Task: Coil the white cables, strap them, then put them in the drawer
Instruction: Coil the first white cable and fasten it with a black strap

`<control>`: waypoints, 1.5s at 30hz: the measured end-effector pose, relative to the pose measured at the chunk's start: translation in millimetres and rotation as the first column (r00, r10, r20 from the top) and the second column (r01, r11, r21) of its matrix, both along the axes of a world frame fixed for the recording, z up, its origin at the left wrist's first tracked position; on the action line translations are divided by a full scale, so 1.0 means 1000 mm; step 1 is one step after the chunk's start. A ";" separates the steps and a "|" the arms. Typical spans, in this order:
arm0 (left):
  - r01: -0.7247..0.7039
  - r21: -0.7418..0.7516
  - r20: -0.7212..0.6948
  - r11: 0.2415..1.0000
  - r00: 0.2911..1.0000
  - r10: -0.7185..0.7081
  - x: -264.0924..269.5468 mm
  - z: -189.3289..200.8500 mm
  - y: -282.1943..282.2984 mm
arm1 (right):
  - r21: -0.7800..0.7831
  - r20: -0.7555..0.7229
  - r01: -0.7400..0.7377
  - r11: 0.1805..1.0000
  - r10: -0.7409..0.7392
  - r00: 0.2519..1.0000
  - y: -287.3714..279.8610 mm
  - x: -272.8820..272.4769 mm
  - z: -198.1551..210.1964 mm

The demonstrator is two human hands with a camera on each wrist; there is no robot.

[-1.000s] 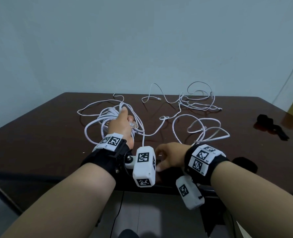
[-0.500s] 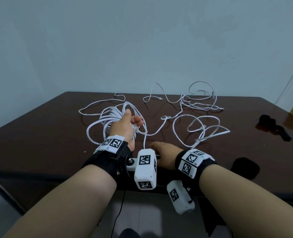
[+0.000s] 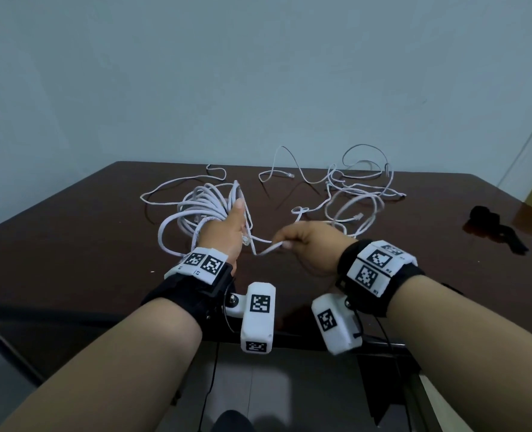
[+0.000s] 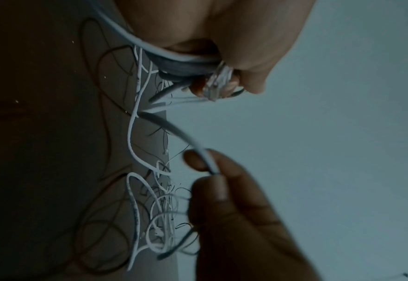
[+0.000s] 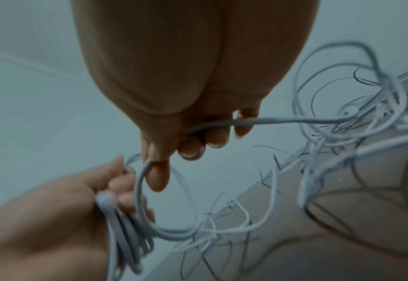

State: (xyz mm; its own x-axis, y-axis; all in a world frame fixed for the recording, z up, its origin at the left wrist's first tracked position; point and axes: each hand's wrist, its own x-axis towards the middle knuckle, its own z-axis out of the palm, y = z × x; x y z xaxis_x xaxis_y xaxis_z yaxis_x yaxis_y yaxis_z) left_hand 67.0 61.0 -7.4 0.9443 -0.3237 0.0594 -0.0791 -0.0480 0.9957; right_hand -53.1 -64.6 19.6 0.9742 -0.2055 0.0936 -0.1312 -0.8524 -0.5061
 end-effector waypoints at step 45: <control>0.292 -0.802 -0.149 0.522 0.747 -0.647 -0.033 0.043 0.006 | 0.181 0.056 0.295 0.938 -0.309 0.949 -0.024 0.028 -0.016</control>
